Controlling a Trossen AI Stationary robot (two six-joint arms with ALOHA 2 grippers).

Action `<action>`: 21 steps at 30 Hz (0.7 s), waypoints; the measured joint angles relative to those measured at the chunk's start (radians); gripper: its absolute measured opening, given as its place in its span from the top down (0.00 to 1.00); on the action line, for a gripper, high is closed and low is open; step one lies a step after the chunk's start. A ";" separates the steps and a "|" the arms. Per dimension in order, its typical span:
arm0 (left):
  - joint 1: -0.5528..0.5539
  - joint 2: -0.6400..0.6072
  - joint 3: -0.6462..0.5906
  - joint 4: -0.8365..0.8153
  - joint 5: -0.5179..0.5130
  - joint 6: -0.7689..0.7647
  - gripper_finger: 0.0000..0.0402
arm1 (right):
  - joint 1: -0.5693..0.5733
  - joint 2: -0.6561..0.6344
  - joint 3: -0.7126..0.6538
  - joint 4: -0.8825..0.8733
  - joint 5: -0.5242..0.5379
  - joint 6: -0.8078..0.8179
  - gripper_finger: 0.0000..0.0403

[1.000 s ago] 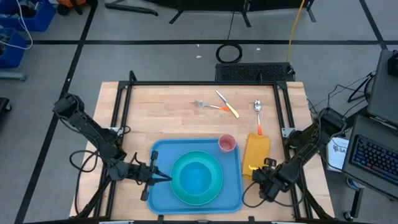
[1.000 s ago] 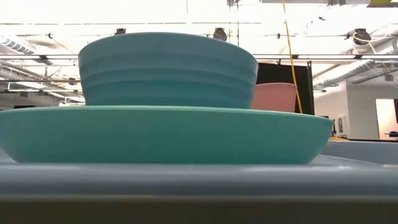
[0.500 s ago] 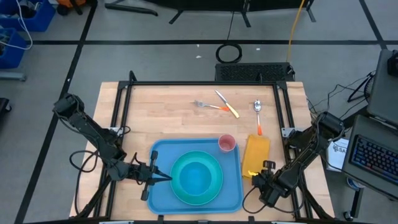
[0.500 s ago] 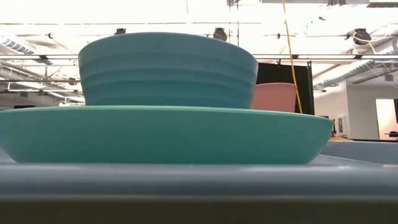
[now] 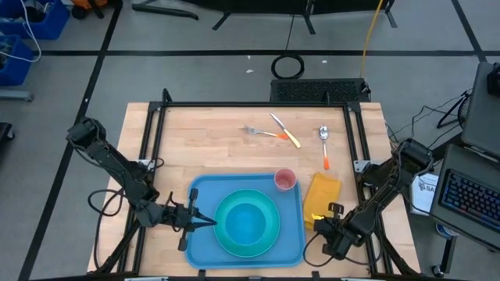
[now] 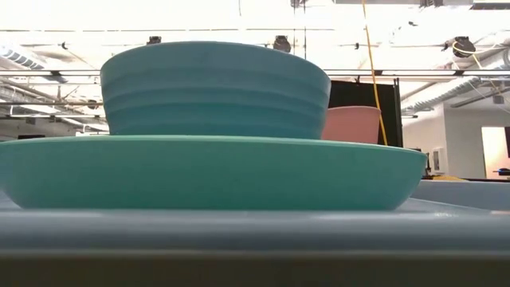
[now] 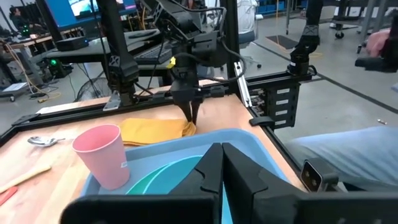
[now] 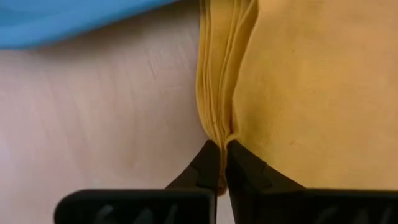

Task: Set up tray
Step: Put the yellow table napkin on the blue tray to the left of the green plate

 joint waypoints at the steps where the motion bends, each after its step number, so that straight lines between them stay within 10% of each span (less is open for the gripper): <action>1: 0.000 0.000 0.000 -0.001 -0.005 0.000 0.95 | 0.002 -0.021 0.000 0.000 0.020 0.002 0.99; 21: 0.012 0.000 0.000 -0.003 -0.001 -0.029 0.92 | 0.000 -0.138 -0.001 -0.121 0.088 0.095 1.00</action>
